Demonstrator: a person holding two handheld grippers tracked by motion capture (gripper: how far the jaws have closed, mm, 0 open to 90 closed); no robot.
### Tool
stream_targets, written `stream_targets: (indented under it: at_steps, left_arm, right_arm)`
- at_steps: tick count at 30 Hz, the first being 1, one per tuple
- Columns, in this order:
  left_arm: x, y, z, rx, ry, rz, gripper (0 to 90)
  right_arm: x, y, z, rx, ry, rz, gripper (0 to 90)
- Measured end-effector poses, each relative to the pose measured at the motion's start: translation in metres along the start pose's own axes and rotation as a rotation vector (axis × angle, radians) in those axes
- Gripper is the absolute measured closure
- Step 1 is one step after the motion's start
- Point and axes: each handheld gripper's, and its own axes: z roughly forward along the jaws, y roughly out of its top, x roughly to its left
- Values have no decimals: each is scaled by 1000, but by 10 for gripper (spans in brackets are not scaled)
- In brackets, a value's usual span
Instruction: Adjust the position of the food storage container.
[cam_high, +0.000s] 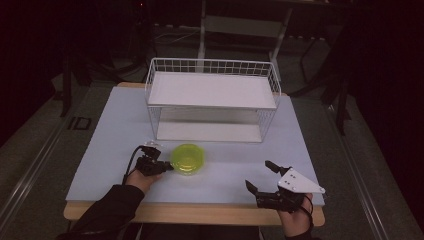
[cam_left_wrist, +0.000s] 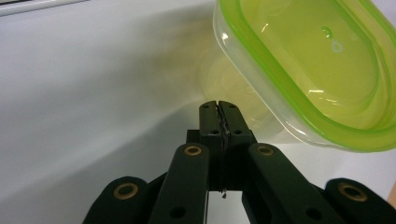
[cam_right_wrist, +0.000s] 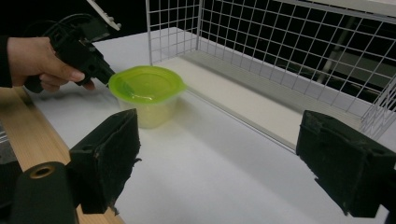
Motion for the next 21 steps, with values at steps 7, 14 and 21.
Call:
stream_targets:
  at_steps: [7,14,21]
  left_arm:
    - [-24,13,24,7,-43,15,900]
    - [-43,23,39,22,-60,43,900]
    - [-48,32,50,33,-53,57,900]
  right_arm:
    - [0,0,-1,-3,1,-3,134]
    - [-2,0,-1,-2,6,0,134]
    - [-2,-1,-1,1,11,-2,134]
